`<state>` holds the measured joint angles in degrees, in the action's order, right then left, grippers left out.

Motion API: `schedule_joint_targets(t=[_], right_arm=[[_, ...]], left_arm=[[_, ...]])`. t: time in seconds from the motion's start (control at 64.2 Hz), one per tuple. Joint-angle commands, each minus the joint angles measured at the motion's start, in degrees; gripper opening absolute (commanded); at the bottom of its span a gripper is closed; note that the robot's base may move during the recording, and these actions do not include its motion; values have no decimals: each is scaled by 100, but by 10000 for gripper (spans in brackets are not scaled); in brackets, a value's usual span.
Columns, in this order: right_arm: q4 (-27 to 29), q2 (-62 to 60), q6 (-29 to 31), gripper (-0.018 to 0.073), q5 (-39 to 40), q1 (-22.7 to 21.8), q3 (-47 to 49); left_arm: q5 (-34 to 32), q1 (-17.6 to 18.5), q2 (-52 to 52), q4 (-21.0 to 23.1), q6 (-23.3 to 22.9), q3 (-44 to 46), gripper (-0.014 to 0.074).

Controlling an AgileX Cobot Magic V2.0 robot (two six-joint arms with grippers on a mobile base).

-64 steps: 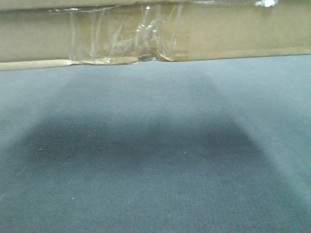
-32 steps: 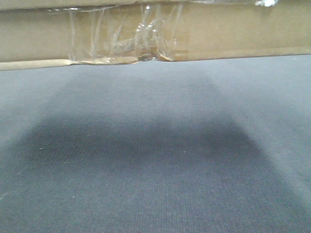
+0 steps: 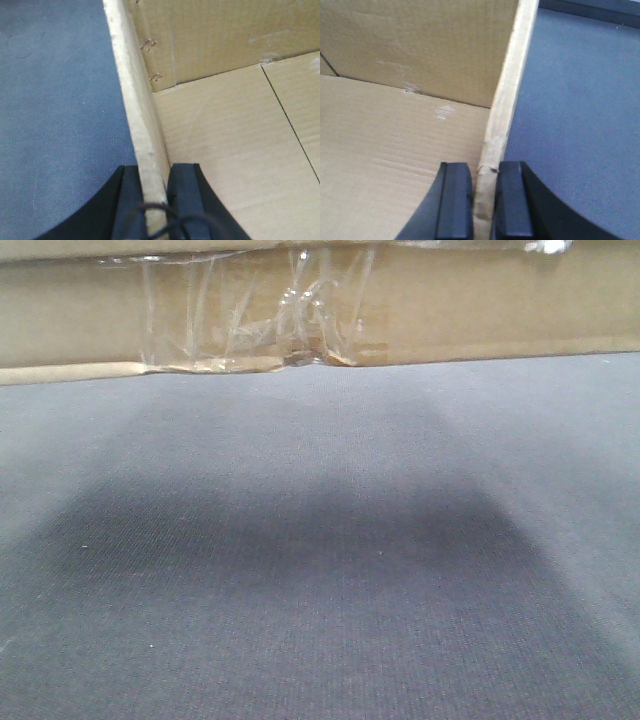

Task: Grab carton from right shelf to conveyor
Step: 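Carry the carton over the grey conveyor belt with both grippers, then lower the carton onto the belt and open both grippers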

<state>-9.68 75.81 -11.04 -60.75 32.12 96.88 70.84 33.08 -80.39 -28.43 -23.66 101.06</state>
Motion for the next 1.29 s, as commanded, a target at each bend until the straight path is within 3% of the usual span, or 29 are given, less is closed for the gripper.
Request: schedule_joint_targets(t=[0.0, 0.514, 0.623, 0.779, 0.903, 1.012, 1.277], right_arm=[[288, -49, 104, -68, 377, 44, 8], [287, -49, 104, -68, 256, 44, 48], [274, -36, 104, -68, 257, -171, 48], [274, 229, 104, -68, 267, -793, 48], [329, 639, 104, -68, 256, -1102, 48], [341, 1072, 104, -68, 320, -1207, 48], [341, 1834, 104, -66, 671, -1209, 48]], left_arm=[[-345, 81, 52, 65, 79, 38, -20], [-746, 81, -4, 77, 79, 38, -20], [-778, 70, -187, -21, 79, 38, -20], [-1064, -281, -642, 145, 79, 38, -20], [-1475, -652, -934, 540, 79, 38, -20], [-1728, -840, -1197, 652, 79, 38, -20], [-1800, -879, -1769, 493, 79, 38, -11]])
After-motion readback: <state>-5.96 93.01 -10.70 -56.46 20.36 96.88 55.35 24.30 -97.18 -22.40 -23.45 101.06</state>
